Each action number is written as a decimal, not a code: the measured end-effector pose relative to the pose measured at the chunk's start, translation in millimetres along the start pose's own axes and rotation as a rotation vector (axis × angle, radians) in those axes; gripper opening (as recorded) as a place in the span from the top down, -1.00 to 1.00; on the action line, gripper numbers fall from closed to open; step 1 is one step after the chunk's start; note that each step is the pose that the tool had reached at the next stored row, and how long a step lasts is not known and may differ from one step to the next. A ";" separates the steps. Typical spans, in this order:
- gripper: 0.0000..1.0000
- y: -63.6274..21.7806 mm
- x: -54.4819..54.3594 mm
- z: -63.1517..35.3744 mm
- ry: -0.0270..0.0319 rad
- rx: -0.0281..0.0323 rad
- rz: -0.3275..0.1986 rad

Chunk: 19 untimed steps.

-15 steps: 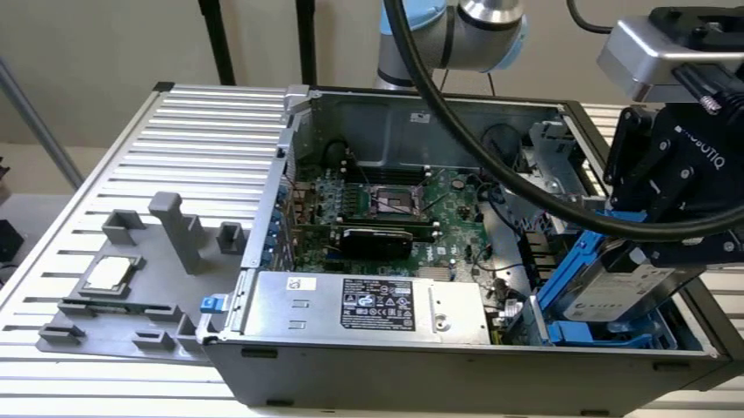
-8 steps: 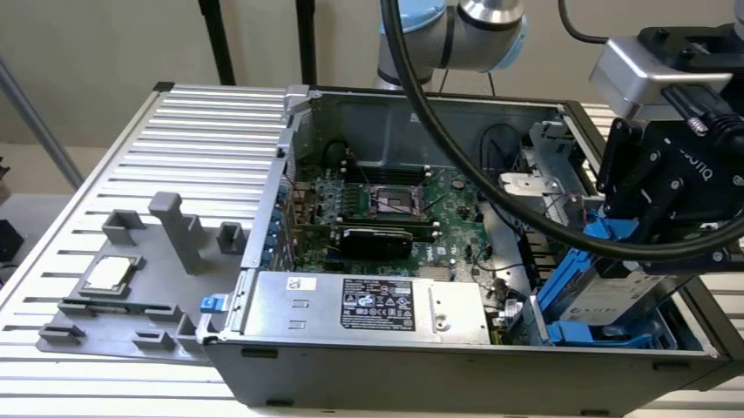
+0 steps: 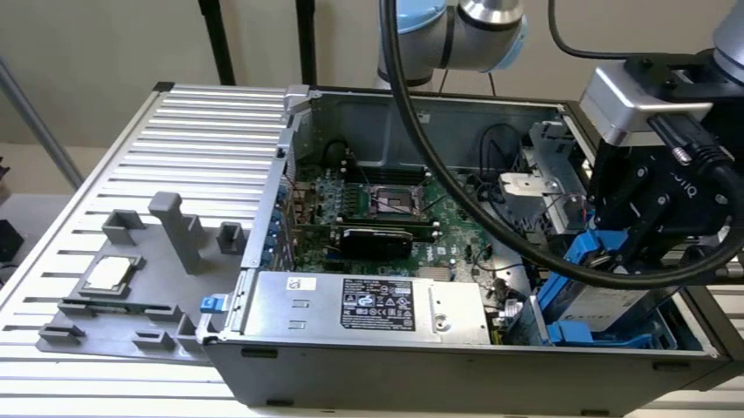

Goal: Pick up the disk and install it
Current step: 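Insert the disk into the insertion slot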

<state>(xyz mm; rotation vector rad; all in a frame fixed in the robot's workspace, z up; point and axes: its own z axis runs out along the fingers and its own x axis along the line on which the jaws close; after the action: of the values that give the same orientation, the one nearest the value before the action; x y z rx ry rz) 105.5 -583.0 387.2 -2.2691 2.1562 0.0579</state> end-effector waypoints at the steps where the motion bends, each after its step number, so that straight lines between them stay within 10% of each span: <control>1: 1.00 -0.1 0.0 1.1 -0.0010 -0.0001 0.000; 13: 1.00 -0.9 -0.5 12.2 -0.0273 0.0011 -0.004; 19: 1.00 -1.3 -0.4 16.2 -0.0301 0.0012 -0.007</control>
<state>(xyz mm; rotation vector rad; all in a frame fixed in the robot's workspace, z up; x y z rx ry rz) 106.5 -582.0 371.0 -2.2595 2.1337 0.0901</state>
